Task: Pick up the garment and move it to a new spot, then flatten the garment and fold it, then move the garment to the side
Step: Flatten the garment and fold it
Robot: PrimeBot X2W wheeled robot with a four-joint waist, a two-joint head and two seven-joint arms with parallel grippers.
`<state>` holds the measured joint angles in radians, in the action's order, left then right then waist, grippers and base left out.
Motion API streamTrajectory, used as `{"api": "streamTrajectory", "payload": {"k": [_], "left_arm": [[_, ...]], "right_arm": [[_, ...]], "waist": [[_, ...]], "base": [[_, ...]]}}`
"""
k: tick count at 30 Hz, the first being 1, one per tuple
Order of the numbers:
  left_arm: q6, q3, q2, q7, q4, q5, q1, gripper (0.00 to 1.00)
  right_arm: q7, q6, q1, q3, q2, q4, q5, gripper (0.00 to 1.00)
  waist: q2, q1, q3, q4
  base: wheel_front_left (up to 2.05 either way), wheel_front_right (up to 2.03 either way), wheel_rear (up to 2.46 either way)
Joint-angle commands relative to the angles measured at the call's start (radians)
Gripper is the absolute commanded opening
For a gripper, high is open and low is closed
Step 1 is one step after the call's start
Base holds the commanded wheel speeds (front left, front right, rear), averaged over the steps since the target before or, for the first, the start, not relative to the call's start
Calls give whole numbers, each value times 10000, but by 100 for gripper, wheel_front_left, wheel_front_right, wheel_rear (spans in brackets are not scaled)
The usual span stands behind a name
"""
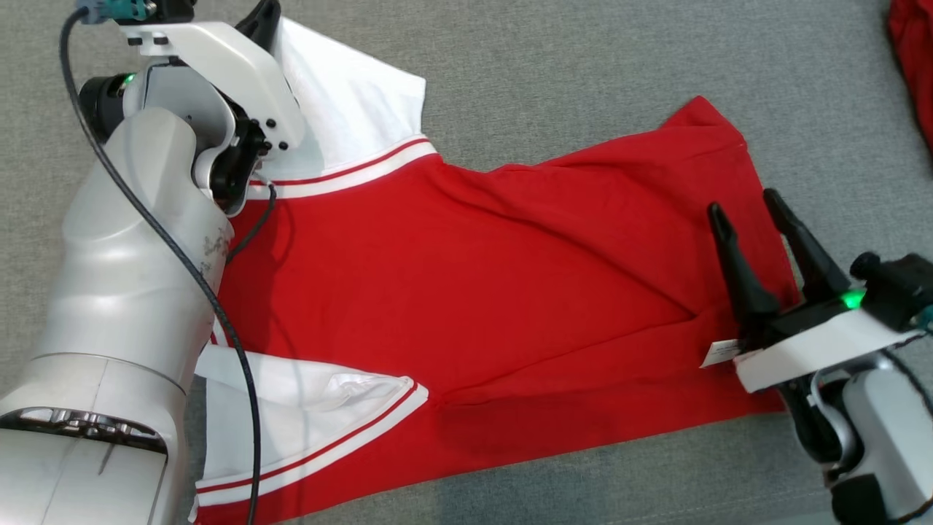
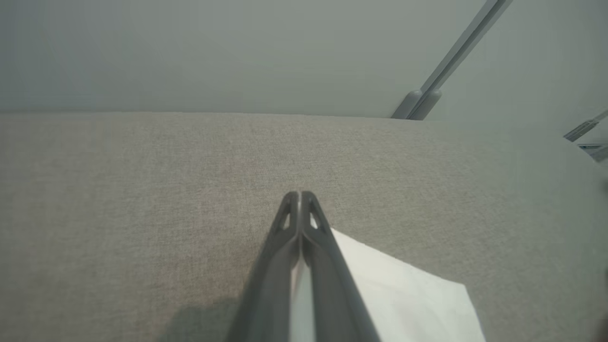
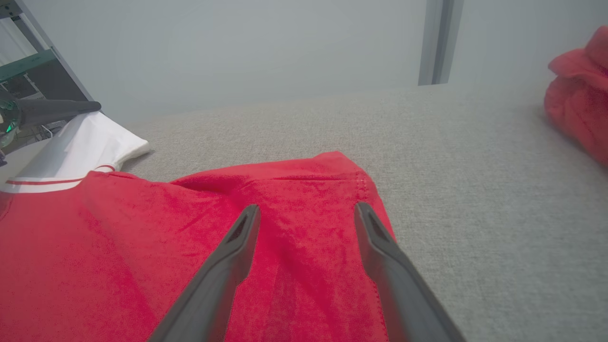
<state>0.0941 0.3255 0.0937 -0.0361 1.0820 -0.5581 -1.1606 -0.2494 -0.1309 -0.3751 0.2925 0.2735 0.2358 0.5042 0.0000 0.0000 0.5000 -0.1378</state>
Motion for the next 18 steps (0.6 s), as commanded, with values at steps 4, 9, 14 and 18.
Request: {"api": "streamTrajectory", "payload": {"k": [4,9,14,18], "left_arm": [[313,-539,438,111,-1047,-895,-235,0],[359,-601,646,-8,-2153,-1601,191,0],[363,-526,878,-97,-2873,-1829,597,0],[363,-463,1003,-264,-3419,-1932,922,0]], "right_arm": [[139,2,-818,712,983,352,1275,100],[785,2,-1757,1442,1527,1107,2453,100],[973,2,-2336,2014,1737,1714,3150,100],[891,2,-2765,2492,1837,2275,3654,91]], "waist": [[0,0,45,135],[0,0,51,217],[0,0,53,301],[0,0,73,378]], "base": [[0,0,0],[0,0,0],[0,0,0],[0,0,0]]}}
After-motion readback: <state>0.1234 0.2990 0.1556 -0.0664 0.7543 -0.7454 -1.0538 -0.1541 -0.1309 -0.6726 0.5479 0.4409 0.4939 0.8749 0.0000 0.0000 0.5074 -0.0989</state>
